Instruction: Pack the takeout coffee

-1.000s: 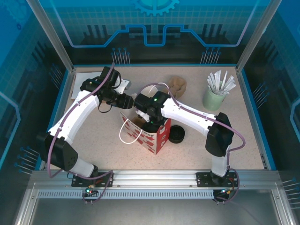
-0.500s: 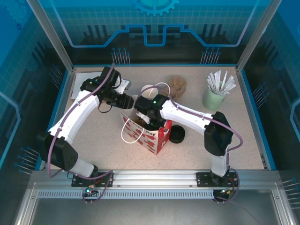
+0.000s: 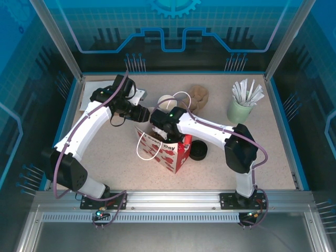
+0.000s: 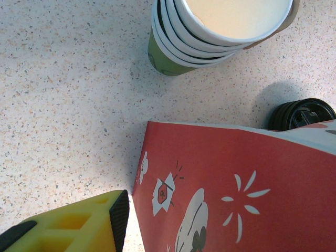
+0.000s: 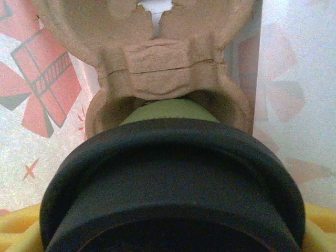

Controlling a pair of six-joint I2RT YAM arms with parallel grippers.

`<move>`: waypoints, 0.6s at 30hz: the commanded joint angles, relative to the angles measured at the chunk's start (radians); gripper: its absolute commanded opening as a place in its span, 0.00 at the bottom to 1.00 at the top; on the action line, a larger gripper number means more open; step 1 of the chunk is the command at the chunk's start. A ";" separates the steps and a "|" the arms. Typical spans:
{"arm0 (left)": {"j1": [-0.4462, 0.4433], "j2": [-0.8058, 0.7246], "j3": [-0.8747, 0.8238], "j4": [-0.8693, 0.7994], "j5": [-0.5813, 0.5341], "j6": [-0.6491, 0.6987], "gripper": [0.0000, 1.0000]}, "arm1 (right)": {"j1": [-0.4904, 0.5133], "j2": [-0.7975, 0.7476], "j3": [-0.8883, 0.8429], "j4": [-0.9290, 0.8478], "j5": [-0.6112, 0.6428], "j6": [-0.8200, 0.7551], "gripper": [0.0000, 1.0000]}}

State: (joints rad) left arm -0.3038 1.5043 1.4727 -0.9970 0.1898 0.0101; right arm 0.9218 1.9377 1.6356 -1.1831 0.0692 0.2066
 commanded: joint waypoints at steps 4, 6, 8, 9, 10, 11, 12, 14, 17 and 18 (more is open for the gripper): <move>0.002 0.008 0.017 -0.031 -0.013 0.021 0.49 | -0.006 0.056 -0.044 -0.050 -0.037 -0.012 0.78; 0.002 0.007 0.016 -0.031 -0.012 0.021 0.49 | -0.006 0.059 -0.045 -0.048 -0.037 -0.016 0.78; 0.002 0.008 0.016 -0.032 -0.013 0.021 0.49 | -0.006 0.059 -0.050 -0.040 -0.036 -0.017 0.78; 0.002 0.008 0.016 -0.032 -0.013 0.021 0.49 | -0.007 0.059 -0.051 -0.037 -0.035 -0.017 0.78; 0.002 0.008 0.017 -0.033 -0.012 0.022 0.49 | -0.006 0.059 -0.051 -0.035 -0.036 -0.017 0.78; 0.002 0.011 0.018 -0.031 -0.011 0.021 0.49 | -0.006 0.058 -0.052 -0.034 -0.035 -0.018 0.77; 0.002 0.011 0.020 -0.033 -0.010 0.021 0.49 | -0.006 0.057 -0.049 -0.031 -0.037 -0.018 0.78; 0.002 0.012 0.020 -0.033 -0.010 0.020 0.49 | -0.006 0.053 -0.049 -0.027 -0.039 -0.018 0.77; 0.002 0.013 0.020 -0.033 -0.012 0.021 0.49 | -0.006 0.045 -0.048 -0.020 -0.042 -0.023 0.78; 0.002 0.013 0.019 -0.033 -0.012 0.022 0.49 | -0.006 0.042 -0.047 -0.018 -0.042 -0.024 0.78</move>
State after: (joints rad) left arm -0.3038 1.5047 1.4727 -0.9966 0.1894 0.0101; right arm 0.9218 1.9377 1.6352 -1.1793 0.0689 0.2039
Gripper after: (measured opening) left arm 0.493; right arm 0.800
